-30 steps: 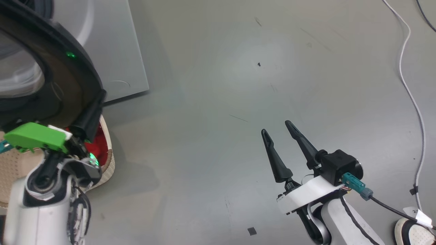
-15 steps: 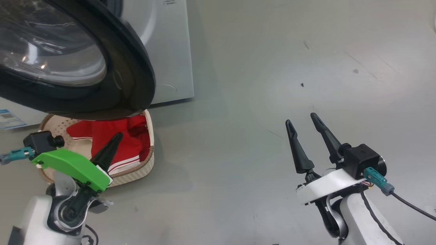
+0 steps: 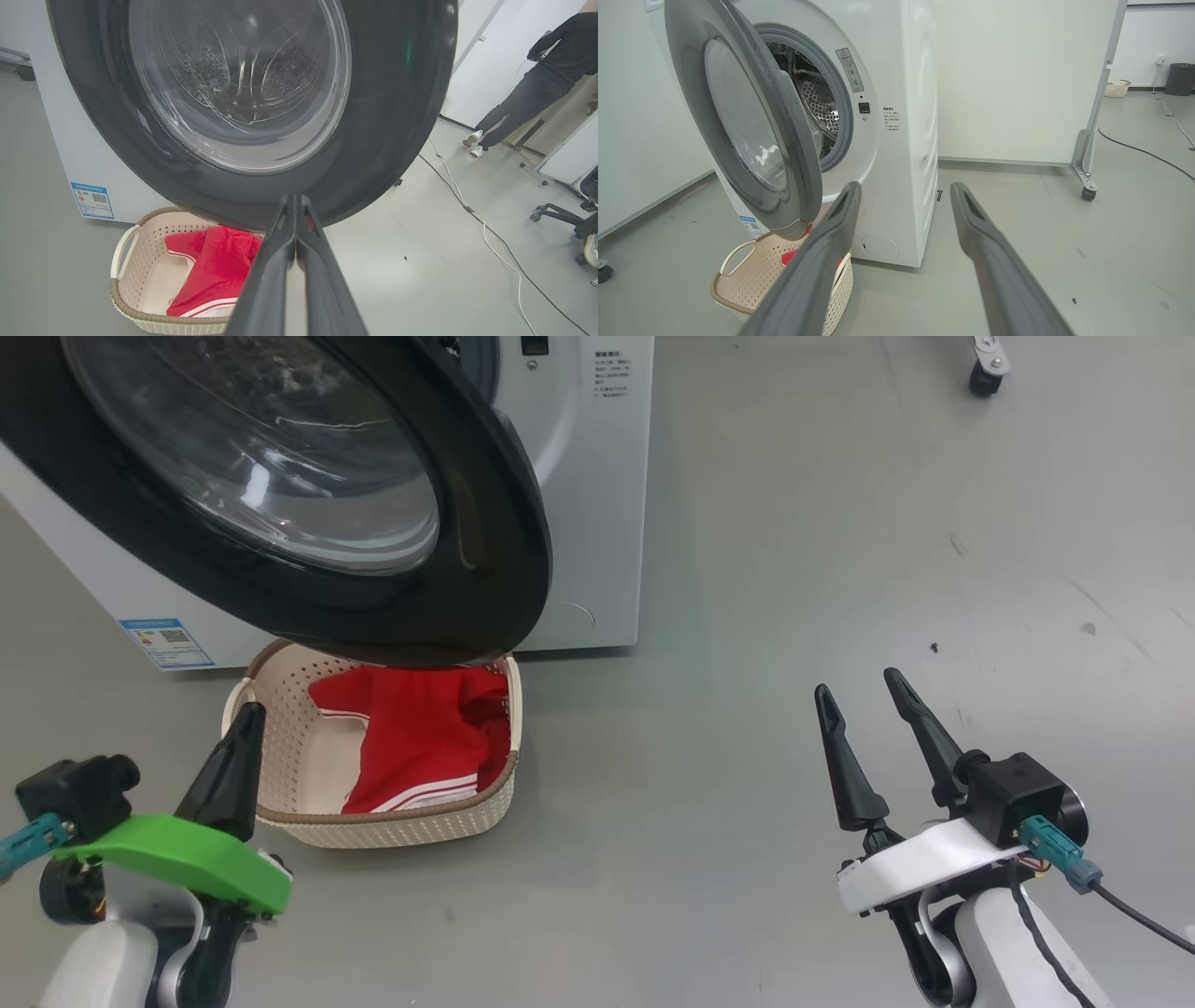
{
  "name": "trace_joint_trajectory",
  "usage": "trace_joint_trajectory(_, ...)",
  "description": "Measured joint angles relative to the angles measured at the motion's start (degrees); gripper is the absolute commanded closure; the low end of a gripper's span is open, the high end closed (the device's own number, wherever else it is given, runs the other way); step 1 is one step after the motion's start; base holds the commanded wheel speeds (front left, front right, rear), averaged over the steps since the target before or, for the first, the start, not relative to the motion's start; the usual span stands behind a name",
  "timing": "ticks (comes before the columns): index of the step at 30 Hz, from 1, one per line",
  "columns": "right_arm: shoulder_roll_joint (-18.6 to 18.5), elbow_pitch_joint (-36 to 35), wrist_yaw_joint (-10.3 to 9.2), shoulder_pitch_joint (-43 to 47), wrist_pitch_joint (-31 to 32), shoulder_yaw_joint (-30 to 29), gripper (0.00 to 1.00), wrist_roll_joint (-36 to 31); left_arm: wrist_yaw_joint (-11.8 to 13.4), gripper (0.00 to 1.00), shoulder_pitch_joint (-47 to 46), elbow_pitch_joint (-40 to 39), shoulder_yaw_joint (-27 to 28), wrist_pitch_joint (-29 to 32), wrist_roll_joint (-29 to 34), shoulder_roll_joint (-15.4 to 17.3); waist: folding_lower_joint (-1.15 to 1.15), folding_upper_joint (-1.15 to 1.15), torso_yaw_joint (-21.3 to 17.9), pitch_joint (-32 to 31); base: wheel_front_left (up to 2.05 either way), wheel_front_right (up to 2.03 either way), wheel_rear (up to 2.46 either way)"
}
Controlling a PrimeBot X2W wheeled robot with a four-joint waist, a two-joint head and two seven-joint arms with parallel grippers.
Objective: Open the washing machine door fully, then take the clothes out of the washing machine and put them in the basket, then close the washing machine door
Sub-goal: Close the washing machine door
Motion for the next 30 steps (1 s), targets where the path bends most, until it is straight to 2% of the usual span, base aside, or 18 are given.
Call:
trace_joint_trajectory(6, 0.36, -0.07, 0.51, 0.18, 0.0, 0.24, 0.0, -0.29, 0.13, 1.0, 3.75, -0.47, 0.76, -7.26, 5.42, 0.46, 0.0, 0.0, 2.06, -1.43, 0.0, 0.0, 0.0)
trace_joint_trajectory(12, 0.45, 0.03, 1.01, 1.48, 0.0, 0.15, 0.0, -0.66, 2.07, 1.0, 6.17, -0.33, 0.58, -12.44, 9.35, 0.41, 0.0, 0.0, 3.0, -2.4, 0.0, 0.0, 0.0)
trace_joint_trajectory(13, 0.52, 0.04, 1.01, 1.52, 0.0, 0.16, 0.0, -0.66, 2.26, 0.72, 6.5, -0.18, 0.49, -13.01, 9.51, 0.35, 0.0, 0.0, 3.05, -2.48, 0.0, 0.0, 0.0)
trace_joint_trajectory(14, 0.58, 0.03, 1.02, 1.52, 0.0, 0.16, 0.0, -0.67, 2.65, 0.34, 6.79, -0.08, 0.32, -13.61, 10.18, 0.36, 0.0, 0.0, 3.09, -2.53, 0.0, 0.0, 0.0)
trace_joint_trajectory(15, 0.65, 0.03, 1.02, 1.52, 0.0, 0.16, 0.0, -0.69, 2.8, 0.11, 6.99, -0.01, 0.11, -13.68, 11.04, 0.43, 0.0, 0.0, 3.12, -2.55, 0.0, 0.0, 0.0)
trace_joint_trajectory(16, 0.71, 0.03, 1.04, 1.53, 0.0, 0.16, 0.0, -0.7, 3.1, 0.0, 7.15, 0.01, -0.01, -13.68, 11.61, 0.35, 0.0, 0.0, 3.13, -2.55, 0.0, 0.0, 0.0)
trace_joint_trajectory(21, 0.8, 0.02, 1.52, 1.58, 0.0, 0.1, 0.0, -0.73, 3.63, 0.0, 7.49, 0.07, -0.01, -13.69, 11.69, -1.11, 0.0, 0.0, 3.16, -2.35, 0.0, 0.0, 0.0)
trace_joint_trajectory(30, 1.0, -0.03, 1.53, 1.79, 0.0, -0.52, 0.0, -0.91, 3.87, 0.0, 8.02, 0.12, 0.0, -14.21, 12.74, -1.75, 0.0, 0.0, 3.03, -1.78, 0.0, 0.0, 0.0)
